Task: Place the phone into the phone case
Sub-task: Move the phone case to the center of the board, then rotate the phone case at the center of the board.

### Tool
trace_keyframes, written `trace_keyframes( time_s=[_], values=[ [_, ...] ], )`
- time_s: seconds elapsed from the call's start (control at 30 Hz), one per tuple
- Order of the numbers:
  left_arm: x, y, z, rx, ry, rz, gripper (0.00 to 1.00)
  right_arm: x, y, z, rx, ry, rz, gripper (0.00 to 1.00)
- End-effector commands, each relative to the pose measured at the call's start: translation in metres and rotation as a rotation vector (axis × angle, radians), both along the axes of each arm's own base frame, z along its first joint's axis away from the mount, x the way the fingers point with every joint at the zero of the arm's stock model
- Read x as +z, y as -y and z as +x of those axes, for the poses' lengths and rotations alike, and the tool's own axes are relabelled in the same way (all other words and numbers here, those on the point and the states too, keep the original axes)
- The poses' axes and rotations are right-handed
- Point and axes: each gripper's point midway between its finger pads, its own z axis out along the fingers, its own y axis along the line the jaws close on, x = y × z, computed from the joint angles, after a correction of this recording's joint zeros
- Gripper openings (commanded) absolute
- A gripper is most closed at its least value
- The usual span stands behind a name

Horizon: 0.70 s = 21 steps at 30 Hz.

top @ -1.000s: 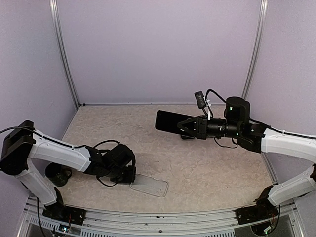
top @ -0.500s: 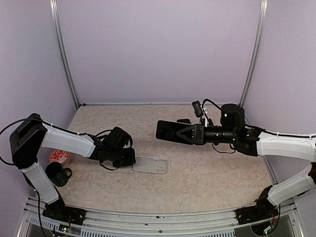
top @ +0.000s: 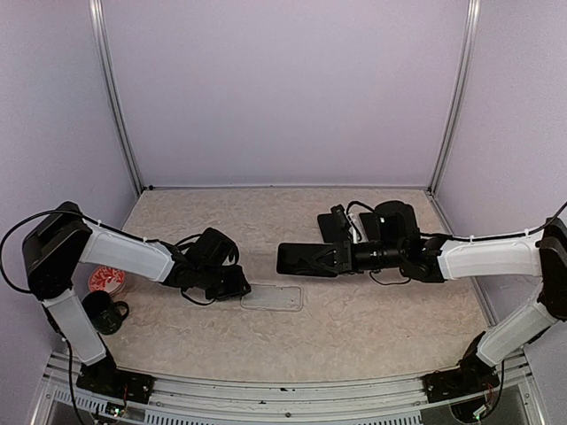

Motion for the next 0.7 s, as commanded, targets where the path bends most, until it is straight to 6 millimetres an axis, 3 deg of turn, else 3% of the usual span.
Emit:
trace_keyframes(
  time_s=[0.0,0.27,0.67],
  values=[
    [0.022,0.005,0.008,-0.003,0.046,-0.048,0.36,0.012,-0.017,0.001,0.029,-0.006,0.04,0.0],
    [0.05,0.0,0.009,0.008,0.123,-0.13,0.66,-0.004,-0.031,-0.002,0.055,-0.098,0.044,0.0],
    [0.066,-0.007,0.006,-0.007,0.171,-0.296,0.92,-0.021,-0.047,0.0,0.063,-0.209,0.003,0.0]
  ],
)
